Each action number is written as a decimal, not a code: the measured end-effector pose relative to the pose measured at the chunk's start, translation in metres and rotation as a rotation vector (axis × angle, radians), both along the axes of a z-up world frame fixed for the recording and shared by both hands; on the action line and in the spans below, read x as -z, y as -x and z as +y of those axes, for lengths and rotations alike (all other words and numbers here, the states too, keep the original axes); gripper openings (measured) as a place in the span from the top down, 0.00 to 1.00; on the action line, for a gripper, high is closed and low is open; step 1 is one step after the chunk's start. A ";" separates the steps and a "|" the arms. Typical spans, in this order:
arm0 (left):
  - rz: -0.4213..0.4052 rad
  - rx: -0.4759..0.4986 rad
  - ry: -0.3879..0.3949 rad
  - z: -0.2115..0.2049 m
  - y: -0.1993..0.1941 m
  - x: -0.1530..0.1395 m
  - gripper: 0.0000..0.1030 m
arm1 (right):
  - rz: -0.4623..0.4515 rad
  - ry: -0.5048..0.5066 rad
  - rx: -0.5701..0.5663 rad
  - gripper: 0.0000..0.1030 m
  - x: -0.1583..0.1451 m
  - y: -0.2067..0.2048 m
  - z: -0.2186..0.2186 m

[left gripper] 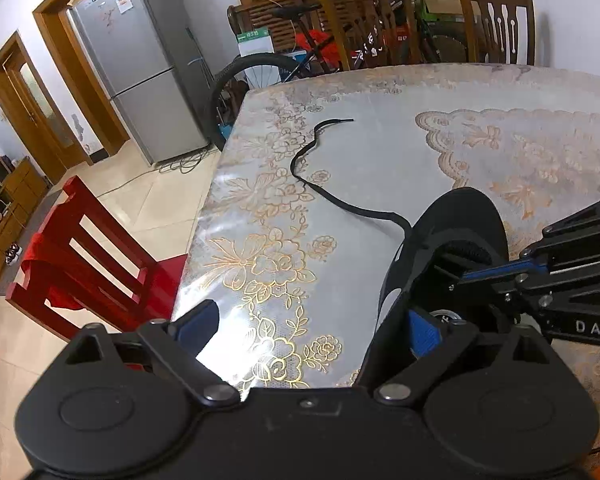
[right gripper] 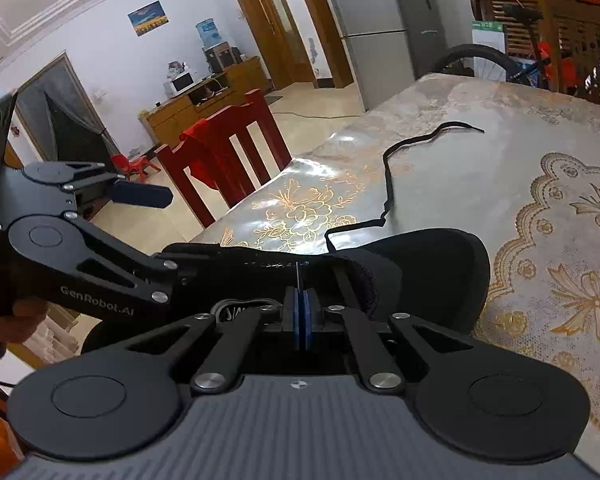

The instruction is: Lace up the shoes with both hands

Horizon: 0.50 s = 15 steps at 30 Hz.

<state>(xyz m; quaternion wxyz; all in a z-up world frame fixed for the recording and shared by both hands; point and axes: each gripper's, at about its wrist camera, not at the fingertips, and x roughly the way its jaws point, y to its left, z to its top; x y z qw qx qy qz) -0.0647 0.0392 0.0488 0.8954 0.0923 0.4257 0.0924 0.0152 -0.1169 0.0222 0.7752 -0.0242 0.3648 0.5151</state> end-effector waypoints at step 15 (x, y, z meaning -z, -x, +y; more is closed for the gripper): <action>0.017 -0.009 -0.004 -0.001 -0.003 0.000 0.07 | 0.015 -0.016 -0.009 0.97 0.004 -0.004 0.002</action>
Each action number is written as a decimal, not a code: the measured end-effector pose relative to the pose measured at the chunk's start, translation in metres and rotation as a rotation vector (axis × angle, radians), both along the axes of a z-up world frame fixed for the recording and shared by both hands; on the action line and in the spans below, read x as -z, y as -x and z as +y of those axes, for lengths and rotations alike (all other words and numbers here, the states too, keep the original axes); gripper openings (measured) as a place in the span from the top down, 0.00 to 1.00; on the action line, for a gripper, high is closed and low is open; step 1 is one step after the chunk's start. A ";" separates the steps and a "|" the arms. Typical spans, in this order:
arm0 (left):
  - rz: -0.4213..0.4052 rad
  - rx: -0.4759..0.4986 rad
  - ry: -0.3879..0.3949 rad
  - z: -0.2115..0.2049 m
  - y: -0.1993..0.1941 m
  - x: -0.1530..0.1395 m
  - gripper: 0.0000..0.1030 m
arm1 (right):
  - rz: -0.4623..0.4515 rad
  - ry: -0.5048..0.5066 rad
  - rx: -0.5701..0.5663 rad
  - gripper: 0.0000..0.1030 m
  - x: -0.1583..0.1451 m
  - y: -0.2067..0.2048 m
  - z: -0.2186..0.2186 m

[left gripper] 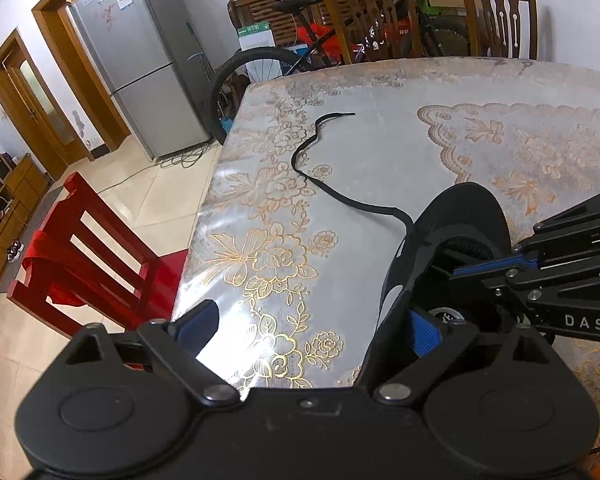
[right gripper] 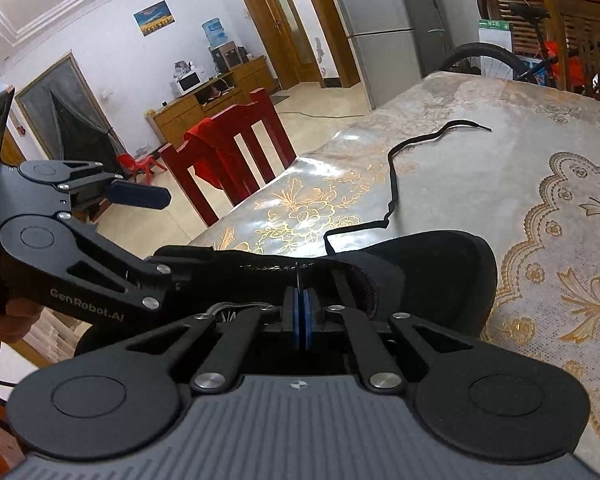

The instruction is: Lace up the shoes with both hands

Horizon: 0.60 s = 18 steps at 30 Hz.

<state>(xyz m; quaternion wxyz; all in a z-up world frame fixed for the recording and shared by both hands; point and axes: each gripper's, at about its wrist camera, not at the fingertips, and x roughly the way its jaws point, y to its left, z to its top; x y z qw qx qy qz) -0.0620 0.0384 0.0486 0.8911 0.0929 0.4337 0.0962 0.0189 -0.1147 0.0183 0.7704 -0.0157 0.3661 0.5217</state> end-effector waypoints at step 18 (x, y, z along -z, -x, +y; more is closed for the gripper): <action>0.009 -0.008 0.003 -0.001 -0.001 0.001 0.07 | -0.023 -0.077 0.004 0.97 0.002 0.011 -0.007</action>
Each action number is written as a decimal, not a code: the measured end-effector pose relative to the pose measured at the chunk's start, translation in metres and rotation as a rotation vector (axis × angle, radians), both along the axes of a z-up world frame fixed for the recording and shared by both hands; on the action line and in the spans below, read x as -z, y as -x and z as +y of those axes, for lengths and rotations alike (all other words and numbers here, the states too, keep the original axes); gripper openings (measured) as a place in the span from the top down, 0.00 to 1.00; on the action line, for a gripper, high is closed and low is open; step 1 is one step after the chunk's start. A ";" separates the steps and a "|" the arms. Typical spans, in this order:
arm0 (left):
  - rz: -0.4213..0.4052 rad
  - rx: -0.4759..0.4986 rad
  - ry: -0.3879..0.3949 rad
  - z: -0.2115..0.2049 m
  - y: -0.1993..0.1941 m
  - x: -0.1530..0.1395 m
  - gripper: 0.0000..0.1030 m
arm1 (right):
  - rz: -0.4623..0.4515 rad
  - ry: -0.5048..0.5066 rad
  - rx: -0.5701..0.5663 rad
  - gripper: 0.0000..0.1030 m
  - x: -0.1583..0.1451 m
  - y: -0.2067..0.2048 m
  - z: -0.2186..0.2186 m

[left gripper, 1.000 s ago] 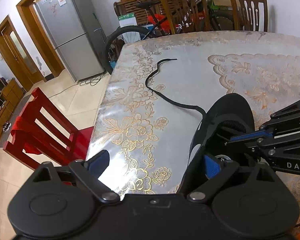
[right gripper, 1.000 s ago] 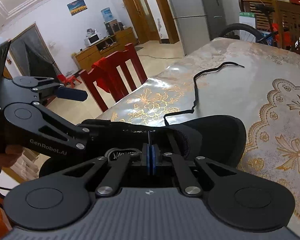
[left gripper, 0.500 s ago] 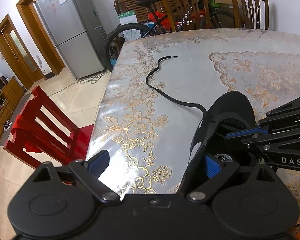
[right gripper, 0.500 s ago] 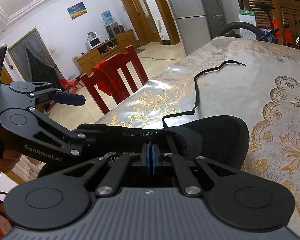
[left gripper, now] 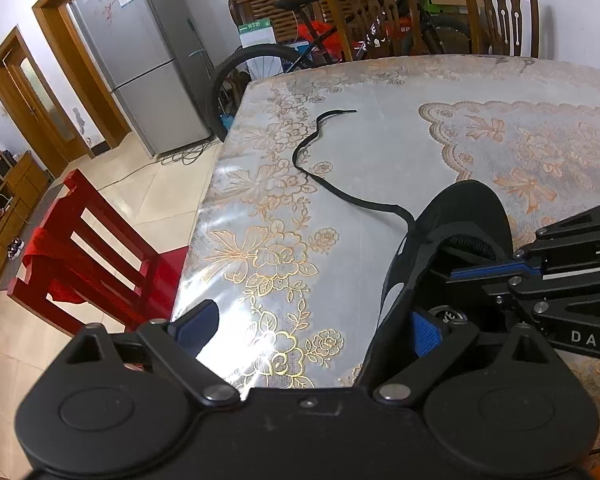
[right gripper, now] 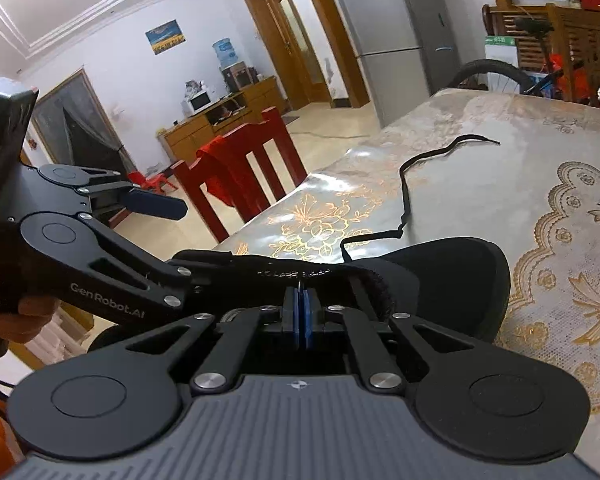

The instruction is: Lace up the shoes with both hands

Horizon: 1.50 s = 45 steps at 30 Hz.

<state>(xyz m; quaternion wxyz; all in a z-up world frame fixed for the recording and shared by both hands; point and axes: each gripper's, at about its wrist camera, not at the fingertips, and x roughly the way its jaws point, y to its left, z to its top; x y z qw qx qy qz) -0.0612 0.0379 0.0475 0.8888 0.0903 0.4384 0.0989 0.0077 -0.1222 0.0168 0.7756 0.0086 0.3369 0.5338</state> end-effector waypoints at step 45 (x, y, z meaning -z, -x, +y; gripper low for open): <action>-0.064 0.074 0.030 0.002 0.014 -0.003 0.20 | 0.062 0.070 -0.147 1.00 -0.032 -0.057 0.055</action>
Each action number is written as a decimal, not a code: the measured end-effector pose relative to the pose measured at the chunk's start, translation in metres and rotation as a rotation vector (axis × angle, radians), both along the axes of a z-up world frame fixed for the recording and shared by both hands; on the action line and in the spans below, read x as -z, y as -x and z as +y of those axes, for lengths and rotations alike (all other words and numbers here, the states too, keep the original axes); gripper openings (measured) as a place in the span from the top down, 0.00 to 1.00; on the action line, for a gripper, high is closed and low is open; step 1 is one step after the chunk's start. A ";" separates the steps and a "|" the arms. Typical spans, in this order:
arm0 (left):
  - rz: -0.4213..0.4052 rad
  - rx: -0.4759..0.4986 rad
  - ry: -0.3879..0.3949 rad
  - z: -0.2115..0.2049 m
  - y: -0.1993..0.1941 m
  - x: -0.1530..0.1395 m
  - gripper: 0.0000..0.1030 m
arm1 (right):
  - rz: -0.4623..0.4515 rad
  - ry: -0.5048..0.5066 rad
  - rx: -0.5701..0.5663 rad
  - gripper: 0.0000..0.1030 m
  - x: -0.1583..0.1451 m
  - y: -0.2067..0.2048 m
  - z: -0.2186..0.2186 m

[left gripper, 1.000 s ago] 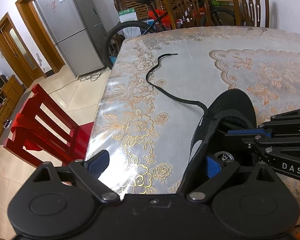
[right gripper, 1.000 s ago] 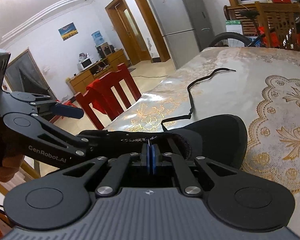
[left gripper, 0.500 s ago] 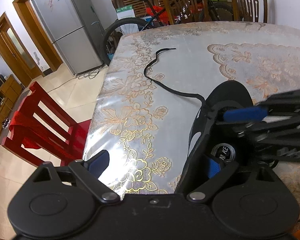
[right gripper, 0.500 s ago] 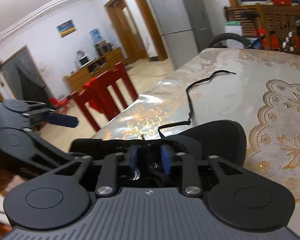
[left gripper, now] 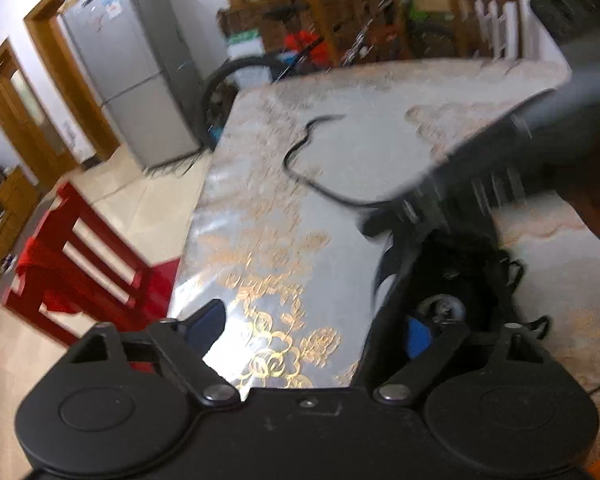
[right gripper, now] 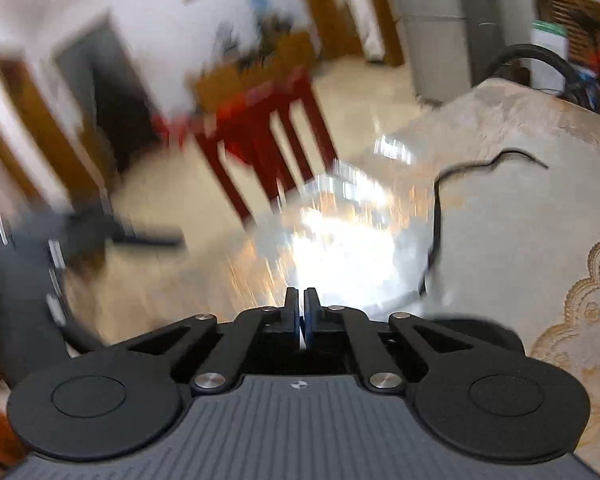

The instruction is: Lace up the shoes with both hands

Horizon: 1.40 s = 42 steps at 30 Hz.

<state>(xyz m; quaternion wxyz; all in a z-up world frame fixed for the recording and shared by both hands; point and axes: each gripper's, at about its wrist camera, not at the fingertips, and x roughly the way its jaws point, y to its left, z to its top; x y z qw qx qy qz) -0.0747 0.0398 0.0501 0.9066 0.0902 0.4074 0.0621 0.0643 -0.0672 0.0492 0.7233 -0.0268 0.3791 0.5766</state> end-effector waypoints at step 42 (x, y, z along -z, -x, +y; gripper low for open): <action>0.081 0.091 0.228 0.014 -0.005 0.027 0.13 | 0.430 -0.993 0.067 0.97 -0.194 -0.043 -0.064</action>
